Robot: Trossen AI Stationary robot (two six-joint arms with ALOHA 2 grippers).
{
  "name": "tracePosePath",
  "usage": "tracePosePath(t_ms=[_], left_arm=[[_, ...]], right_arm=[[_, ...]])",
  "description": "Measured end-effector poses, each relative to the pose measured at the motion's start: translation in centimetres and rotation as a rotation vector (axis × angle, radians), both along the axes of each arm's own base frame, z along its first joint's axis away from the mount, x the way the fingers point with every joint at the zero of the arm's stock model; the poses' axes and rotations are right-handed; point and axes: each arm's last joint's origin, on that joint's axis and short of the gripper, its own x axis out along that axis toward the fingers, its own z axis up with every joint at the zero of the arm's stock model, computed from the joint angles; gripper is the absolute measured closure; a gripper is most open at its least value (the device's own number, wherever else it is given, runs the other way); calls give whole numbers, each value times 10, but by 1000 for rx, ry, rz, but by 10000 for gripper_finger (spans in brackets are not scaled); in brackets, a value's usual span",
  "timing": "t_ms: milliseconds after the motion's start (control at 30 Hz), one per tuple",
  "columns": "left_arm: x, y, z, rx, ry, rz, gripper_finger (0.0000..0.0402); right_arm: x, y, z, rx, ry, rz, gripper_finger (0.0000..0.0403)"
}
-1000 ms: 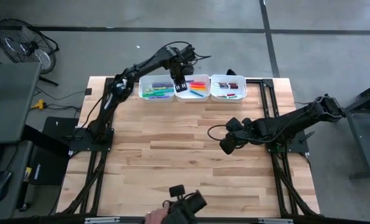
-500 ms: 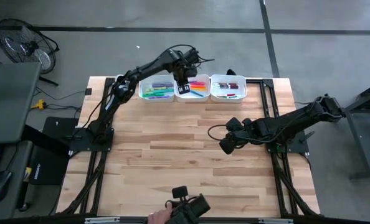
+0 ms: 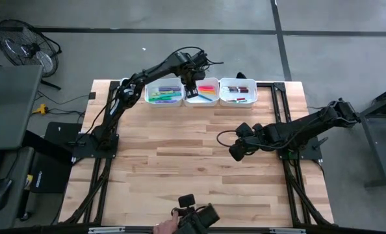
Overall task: Pick & Place Markers
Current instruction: Return to Home Position
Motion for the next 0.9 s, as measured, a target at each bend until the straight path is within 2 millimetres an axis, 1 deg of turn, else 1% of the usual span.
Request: tracePosePath(t_ms=[133,267,400,433,567,667,767,900], left_arm=[[3,-4,1,24,13,-3,269],[5,-10,9,50,5,-14,235],[6,-20,14,32,3,-38,228],[4,-22,18,17,11,-34,229],[-3,-36,34,-64,-29,-13,234],[-8,-48,44,-147,-46,-2,235],[-18,-63,66,-189,-72,-8,236],[-26,-83,94,-189,-149,-39,236]], right_arm=[[0,0,0,3,1,1,348],[0,0,0,13,3,5,348],[0,1,0,17,11,21,348],[0,1,0,17,15,26,348],[-2,2,-1,15,35,41,348],[-6,6,-2,-9,66,72,348],[-12,14,-3,-26,104,116,348],[-21,24,-2,-36,122,130,348]])
